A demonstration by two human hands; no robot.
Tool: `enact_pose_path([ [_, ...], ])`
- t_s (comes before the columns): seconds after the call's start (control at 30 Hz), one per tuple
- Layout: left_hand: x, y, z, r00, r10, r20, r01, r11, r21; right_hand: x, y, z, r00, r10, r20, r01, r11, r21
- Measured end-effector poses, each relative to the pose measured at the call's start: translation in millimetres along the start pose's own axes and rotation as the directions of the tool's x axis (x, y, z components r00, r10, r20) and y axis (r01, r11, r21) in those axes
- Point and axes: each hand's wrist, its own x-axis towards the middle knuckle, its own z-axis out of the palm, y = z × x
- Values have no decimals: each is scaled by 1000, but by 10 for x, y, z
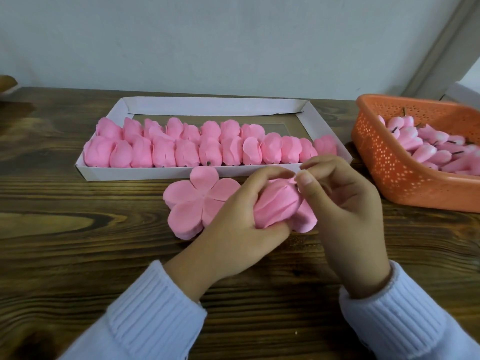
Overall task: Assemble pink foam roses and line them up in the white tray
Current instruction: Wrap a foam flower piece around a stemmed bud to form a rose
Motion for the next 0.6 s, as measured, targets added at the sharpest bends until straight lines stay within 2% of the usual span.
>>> enact_pose_path([
  [0.1,3,5,-11,999,-17,28,18,1000,-6,6,-18,-6,997,19,73,-22,999,34],
  [0.2,-1,-6,-15,999,-39,37,40,999,-23,11,-30,-40,985,-22,169,28,999,-34],
  [0.37,-9,-41,-32,993,-64,94,68,997,-32,57,-27,-121,911,13,412,45,991,-129],
  [0.6,-9,3,-133,999,-28,47,27,999,20,116,-42,-186,814,89,574,-182,978,107],
])
